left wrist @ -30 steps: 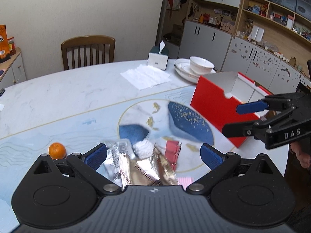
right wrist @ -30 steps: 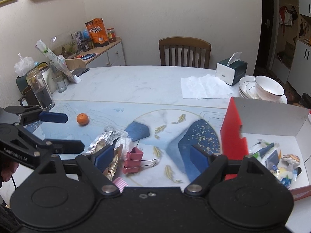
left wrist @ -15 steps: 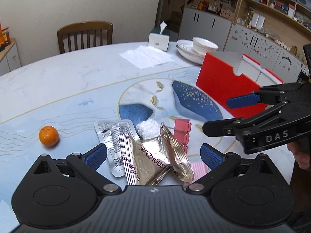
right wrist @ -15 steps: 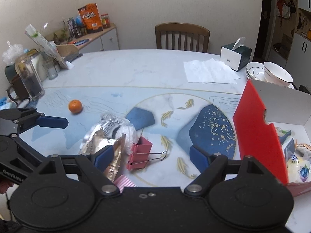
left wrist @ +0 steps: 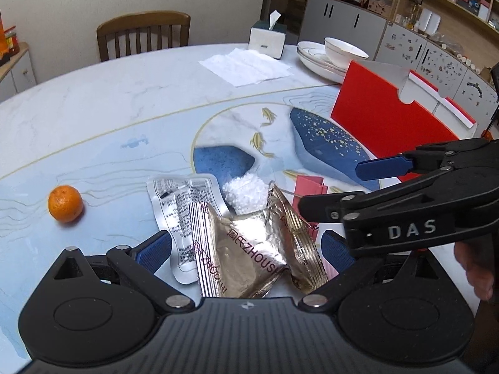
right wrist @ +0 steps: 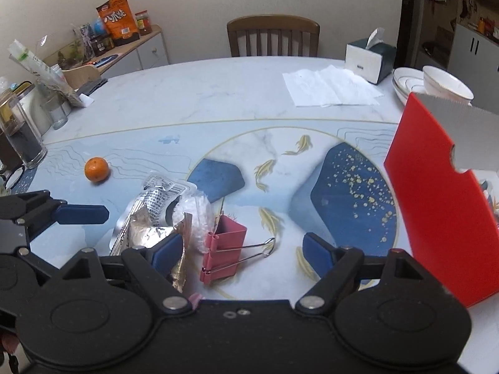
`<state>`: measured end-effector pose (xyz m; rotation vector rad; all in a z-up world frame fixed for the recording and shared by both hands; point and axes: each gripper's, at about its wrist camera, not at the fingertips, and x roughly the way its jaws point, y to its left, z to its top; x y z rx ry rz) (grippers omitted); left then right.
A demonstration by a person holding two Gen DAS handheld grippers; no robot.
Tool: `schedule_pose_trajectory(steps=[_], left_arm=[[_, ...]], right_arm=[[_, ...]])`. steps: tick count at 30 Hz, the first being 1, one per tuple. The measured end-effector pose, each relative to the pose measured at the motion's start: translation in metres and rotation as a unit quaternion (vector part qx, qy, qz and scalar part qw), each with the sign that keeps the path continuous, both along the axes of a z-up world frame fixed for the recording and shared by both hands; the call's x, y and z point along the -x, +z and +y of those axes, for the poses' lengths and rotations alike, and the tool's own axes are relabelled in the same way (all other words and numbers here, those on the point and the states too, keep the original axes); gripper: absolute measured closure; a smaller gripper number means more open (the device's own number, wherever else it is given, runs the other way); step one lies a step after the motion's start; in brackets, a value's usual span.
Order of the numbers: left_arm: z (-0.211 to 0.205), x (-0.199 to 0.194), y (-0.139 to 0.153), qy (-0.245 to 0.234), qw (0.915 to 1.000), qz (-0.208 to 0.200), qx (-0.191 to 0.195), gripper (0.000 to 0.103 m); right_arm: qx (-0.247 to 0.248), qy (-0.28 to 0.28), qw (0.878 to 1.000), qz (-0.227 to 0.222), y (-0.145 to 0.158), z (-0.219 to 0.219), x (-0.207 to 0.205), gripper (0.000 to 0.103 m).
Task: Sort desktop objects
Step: 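Withdraw both tools from the box and move back over the foil snack bags, then grasp the gold foil snack bag with the left tool while the right tool grasps the pink binder clip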
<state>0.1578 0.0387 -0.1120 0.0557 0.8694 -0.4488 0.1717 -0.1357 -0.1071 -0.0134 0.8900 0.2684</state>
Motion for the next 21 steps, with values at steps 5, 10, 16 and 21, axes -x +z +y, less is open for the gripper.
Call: schedule_pose_trajectory(steps=[5, 10, 16, 21], left_arm=[[0.001, -0.002, -0.001, 0.002, 1.0, -0.002, 0.003, 0.001], [0.001, -0.004, -0.004, 0.002, 1.0, 0.003, 0.004, 0.004], [-0.003, -0.008, -0.008, -0.003, 0.9999, 0.009, -0.002, 0.018], [-0.005, -0.009, -0.009, -0.004, 0.9999, 0.005, -0.009, 0.021]], right_arm=[[-0.01, -0.018, 1.0, 0.02, -0.009, -0.001, -0.007, 0.021], [-0.021, -0.032, 0.999, 0.029, -0.011, -0.005, -0.011, 0.021], [-0.029, -0.044, 0.998, 0.039, -0.015, -0.008, -0.016, 0.024], [-0.032, -0.044, 0.997, 0.049, -0.02, -0.007, -0.02, 0.03]])
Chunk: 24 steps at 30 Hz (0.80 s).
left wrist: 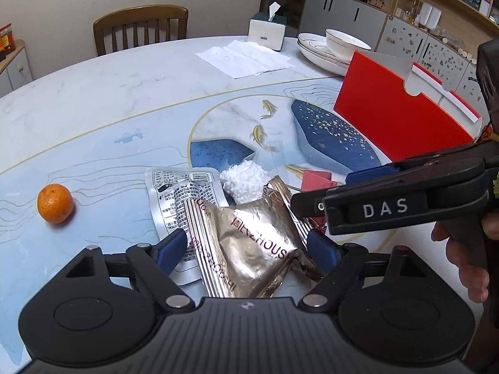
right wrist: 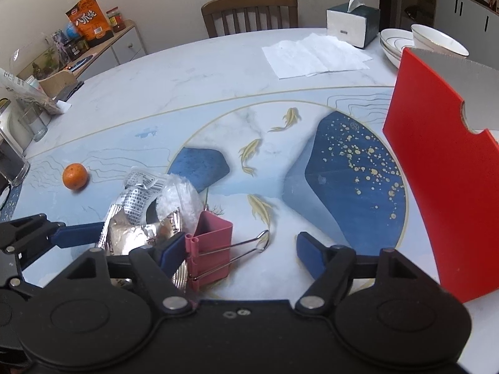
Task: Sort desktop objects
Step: 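Grasp the gold foil snack bag with the left tool while the right tool grasps the pink binder clip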
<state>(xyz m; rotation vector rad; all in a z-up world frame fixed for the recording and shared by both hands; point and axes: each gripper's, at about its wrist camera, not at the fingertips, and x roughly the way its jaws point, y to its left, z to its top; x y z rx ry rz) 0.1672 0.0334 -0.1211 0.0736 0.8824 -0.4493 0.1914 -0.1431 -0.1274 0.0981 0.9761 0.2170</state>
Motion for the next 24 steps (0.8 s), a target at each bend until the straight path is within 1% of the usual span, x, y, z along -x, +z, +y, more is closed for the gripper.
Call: schedule_pose_trajectory(steps=[2, 3, 4, 5, 7, 9, 10, 12, 13, 14, 18, 19, 23, 24], left_arm=[[-0.001, 0.0, 0.001, 0.0, 1.0, -0.001, -0.001, 0.025], [-0.001, 0.0, 0.001, 0.0, 1.0, -0.001, -0.001, 0.028], [-0.001, 0.0, 0.001, 0.0, 1.0, -0.002, -0.001, 0.029], [-0.001, 0.0, 0.002, 0.0, 1.0, -0.002, -0.001, 0.03], [-0.001, -0.001, 0.002, 0.0, 1.0, -0.001, 0.0, 0.032], [-0.002, 0.0, 0.003, -0.001, 1.0, -0.001, 0.001, 0.036], [-0.002, 0.0, 0.003, -0.002, 1.0, -0.001, 0.002, 0.037], [-0.002, 0.0, 0.003, -0.008, 0.9999, 0.005, 0.01, 0.047], [-0.003, 0.0, 0.004, -0.008, 0.9999, 0.007, 0.012, 0.047], [-0.003, 0.001, 0.004, -0.008, 0.9999, 0.006, 0.011, 0.048], [-0.002, 0.002, 0.005, -0.006, 0.9999, 0.007, 0.01, 0.05], [-0.002, 0.003, 0.005, -0.005, 0.9999, 0.008, 0.01, 0.051], [-0.001, 0.005, 0.007, 0.0, 0.9999, 0.01, 0.013, 0.052], [0.0, 0.006, 0.007, 0.001, 0.9999, 0.011, 0.013, 0.052]], right_arm=[[0.0, 0.004, 1.0, 0.001, -0.001, 0.001, 0.0, 0.036], [-0.003, 0.008, 1.0, 0.003, -0.001, 0.002, -0.001, 0.043], [-0.004, 0.009, 1.0, 0.004, -0.002, 0.002, -0.001, 0.046], [-0.005, 0.009, 1.0, 0.004, -0.001, 0.002, -0.001, 0.046], [-0.011, 0.012, 1.0, 0.006, 0.0, 0.001, 0.0, 0.054], [-0.017, 0.014, 1.0, 0.006, 0.001, 0.001, 0.001, 0.057], [-0.021, 0.016, 1.0, 0.006, 0.001, 0.0, 0.001, 0.062], [-0.029, 0.019, 0.999, 0.004, 0.003, -0.001, 0.002, 0.067], [-0.031, 0.021, 0.999, 0.003, 0.004, -0.001, 0.002, 0.07], [-0.034, 0.023, 0.999, 0.002, 0.004, -0.001, 0.003, 0.071], [-0.039, 0.023, 0.999, -0.007, 0.009, -0.005, 0.005, 0.085], [-0.04, 0.02, 0.999, -0.007, 0.009, -0.008, 0.005, 0.086], [-0.04, 0.015, 0.999, -0.007, 0.009, -0.014, 0.003, 0.086], [-0.039, 0.017, 0.999, -0.006, 0.009, -0.014, 0.003, 0.082]])
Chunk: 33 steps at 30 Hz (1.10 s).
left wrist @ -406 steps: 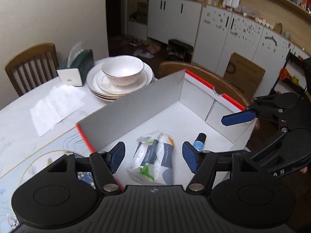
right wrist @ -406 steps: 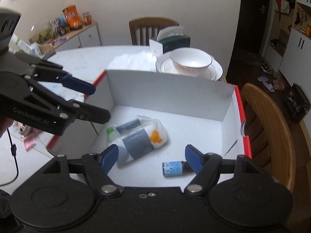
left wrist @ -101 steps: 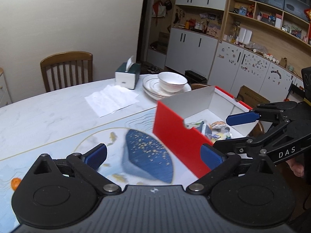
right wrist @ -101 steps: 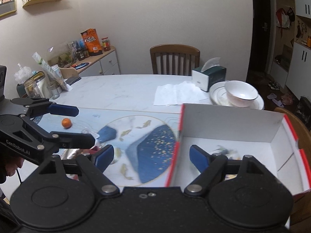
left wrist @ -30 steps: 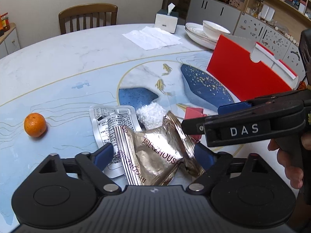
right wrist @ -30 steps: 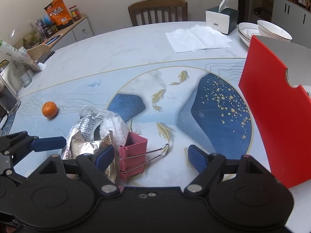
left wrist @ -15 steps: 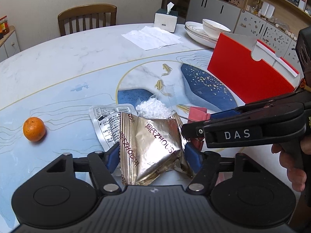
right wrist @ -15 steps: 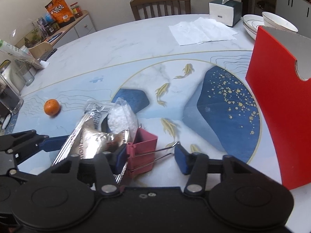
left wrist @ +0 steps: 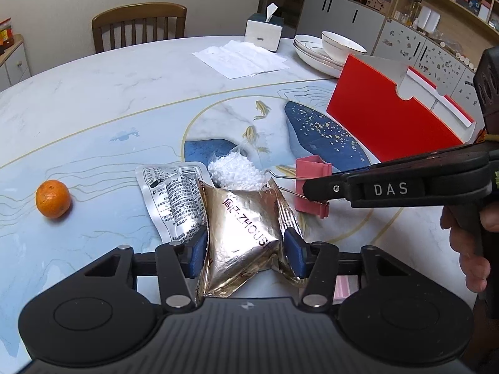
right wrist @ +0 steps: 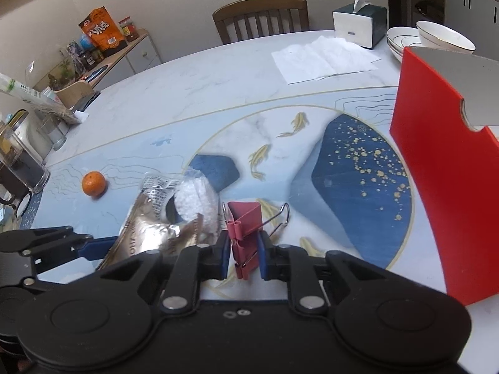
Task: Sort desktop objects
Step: 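Grasp the gold foil snack bag with the left tool while the right tool grasps the pink binder clip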
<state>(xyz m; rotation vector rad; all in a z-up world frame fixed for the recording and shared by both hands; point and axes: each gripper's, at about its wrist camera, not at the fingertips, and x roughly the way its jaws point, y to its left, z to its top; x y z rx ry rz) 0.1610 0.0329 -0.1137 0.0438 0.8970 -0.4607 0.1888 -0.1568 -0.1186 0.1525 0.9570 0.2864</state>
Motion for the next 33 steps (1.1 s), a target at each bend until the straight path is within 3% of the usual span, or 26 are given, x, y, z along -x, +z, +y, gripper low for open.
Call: schedule_pose_trajectory(steps=[2, 5, 7, 8, 16, 23, 27, 33], left_arm=[[0.0, 0.001, 0.0, 0.002, 1.0, 0.0, -0.002, 0.052], [0.001, 0.003, 0.001, 0.004, 1.0, 0.0, -0.004, 0.052], [0.002, 0.004, 0.002, 0.006, 1.0, 0.001, -0.007, 0.052], [0.002, 0.004, 0.003, 0.007, 0.9999, 0.001, -0.008, 0.052], [0.003, 0.006, 0.006, 0.015, 0.9998, 0.0, -0.01, 0.052], [0.002, 0.006, 0.013, 0.023, 0.9997, -0.001, 0.001, 0.053], [0.0, 0.007, 0.02, 0.028, 0.9996, -0.005, 0.009, 0.053], [-0.003, 0.009, 0.023, 0.038, 0.9992, -0.007, 0.014, 0.053]], right_arm=[[0.01, -0.006, 1.0, -0.002, -0.001, 0.001, -0.001, 0.073], [0.017, -0.005, 1.0, -0.001, -0.005, 0.004, -0.005, 0.067], [0.03, -0.003, 1.0, -0.005, -0.007, 0.008, -0.008, 0.055], [0.034, -0.002, 0.999, -0.008, -0.009, 0.009, -0.01, 0.055], [0.036, 0.016, 0.999, -0.024, -0.008, 0.012, -0.013, 0.068], [0.033, 0.031, 0.998, -0.052, 0.006, 0.007, -0.002, 0.072], [0.021, 0.031, 0.998, -0.053, 0.013, -0.002, 0.003, 0.081], [0.026, 0.035, 0.998, -0.053, 0.013, -0.014, 0.005, 0.081]])
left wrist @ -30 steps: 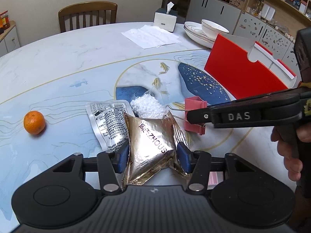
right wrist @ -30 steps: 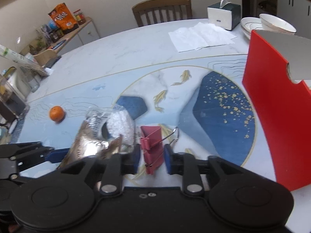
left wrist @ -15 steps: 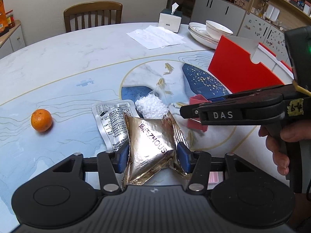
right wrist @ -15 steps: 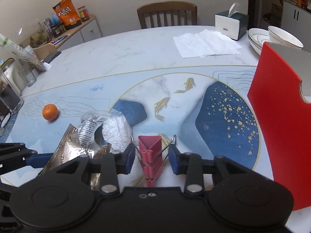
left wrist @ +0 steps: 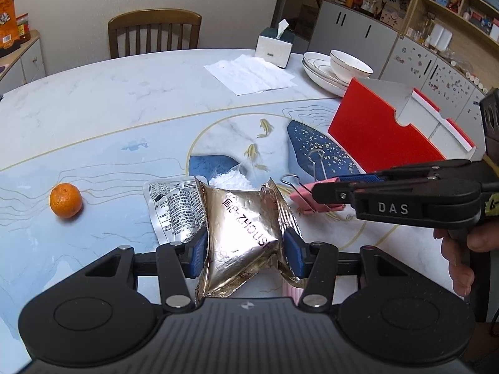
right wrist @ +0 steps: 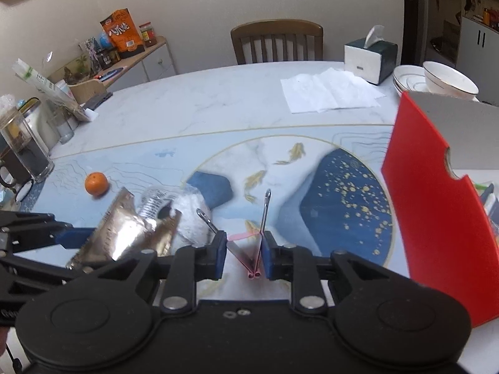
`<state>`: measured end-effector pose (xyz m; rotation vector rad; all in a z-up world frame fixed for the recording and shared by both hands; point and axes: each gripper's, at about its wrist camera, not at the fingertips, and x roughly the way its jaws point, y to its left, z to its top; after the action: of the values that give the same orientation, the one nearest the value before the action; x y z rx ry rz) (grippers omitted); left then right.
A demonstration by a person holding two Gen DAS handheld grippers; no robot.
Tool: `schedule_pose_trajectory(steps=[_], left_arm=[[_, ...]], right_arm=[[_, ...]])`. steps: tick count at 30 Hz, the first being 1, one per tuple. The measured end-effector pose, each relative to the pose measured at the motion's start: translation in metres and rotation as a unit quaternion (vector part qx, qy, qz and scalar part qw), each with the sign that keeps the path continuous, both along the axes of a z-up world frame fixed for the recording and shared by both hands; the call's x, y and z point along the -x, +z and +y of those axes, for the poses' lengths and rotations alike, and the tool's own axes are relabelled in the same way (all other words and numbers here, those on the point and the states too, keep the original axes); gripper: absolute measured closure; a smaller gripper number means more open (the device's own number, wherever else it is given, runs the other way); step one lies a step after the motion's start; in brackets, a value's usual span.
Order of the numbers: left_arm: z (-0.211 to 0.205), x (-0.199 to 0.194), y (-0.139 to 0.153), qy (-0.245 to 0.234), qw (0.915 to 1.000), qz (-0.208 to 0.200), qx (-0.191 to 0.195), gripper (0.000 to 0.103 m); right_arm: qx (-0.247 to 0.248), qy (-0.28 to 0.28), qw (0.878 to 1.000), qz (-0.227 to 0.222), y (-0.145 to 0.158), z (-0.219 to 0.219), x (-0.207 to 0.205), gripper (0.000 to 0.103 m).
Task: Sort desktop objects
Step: 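Grasp the gold foil snack bag with the left tool while the right tool grasps the pink binder clip, then carry the foil bag and pink clip into the red box and release both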
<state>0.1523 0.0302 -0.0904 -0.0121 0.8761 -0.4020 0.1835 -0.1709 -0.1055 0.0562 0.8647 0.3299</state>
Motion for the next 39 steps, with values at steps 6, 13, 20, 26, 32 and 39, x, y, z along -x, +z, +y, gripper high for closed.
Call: schedule_pose_trajectory(steps=[6, 13, 20, 26, 32, 39], left_arm=[[-0.006, 0.004, 0.009, -0.003, 0.9999, -0.011, 0.001, 0.053], [-0.018, 0.006, 0.031, -0.009, 0.9996, -0.026, 0.01, 0.053], [-0.044, 0.005, 0.053, -0.035, 0.9981, -0.045, 0.024, 0.053], [-0.079, 0.002, 0.07, -0.068, 0.9952, -0.062, 0.034, 0.053], [-0.122, -0.001, 0.079, -0.096, 0.992, -0.073, 0.037, 0.053], [-0.169, -0.004, 0.083, -0.117, 0.9894, -0.078, 0.034, 0.053]], right_arm=[[-0.013, -0.002, 1.0, -0.006, 0.015, -0.013, 0.004, 0.081], [-0.033, -0.019, 0.999, -0.024, 0.046, -0.04, 0.015, 0.081], [-0.05, -0.05, 0.997, -0.034, 0.071, -0.078, 0.028, 0.081], [-0.061, -0.078, 0.994, -0.053, 0.089, -0.117, 0.036, 0.081], [-0.058, -0.1, 0.991, -0.066, 0.096, -0.156, 0.038, 0.081], [-0.055, -0.116, 0.989, -0.071, 0.094, -0.197, 0.038, 0.081]])
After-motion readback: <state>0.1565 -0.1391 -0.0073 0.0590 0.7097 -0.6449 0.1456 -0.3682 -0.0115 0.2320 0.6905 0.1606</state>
